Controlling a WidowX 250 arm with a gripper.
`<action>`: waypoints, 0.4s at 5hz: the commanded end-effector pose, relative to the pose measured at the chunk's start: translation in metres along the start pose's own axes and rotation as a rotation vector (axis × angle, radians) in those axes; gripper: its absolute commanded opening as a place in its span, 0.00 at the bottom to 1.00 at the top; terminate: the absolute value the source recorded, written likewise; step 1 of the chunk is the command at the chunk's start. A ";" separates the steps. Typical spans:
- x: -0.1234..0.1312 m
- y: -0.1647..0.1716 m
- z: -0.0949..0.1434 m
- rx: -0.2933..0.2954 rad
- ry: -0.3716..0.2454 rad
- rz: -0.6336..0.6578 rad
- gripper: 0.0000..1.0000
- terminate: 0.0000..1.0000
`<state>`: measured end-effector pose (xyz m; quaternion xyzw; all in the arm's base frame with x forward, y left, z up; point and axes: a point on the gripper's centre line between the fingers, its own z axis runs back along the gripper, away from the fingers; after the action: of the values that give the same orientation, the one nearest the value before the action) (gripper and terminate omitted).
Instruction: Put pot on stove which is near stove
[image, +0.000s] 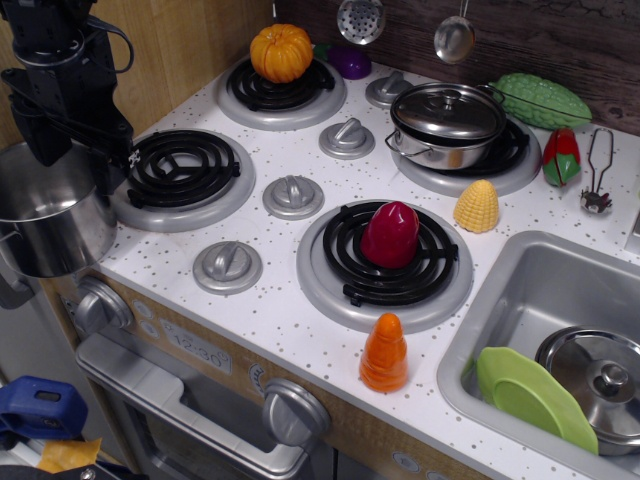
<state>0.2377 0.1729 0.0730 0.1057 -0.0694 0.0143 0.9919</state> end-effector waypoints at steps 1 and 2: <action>0.000 0.000 0.000 0.000 0.000 0.000 1.00 0.00; 0.000 -0.001 -0.001 0.001 -0.002 0.016 1.00 0.00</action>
<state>0.2358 0.1703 0.0637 0.0950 -0.0637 0.0253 0.9931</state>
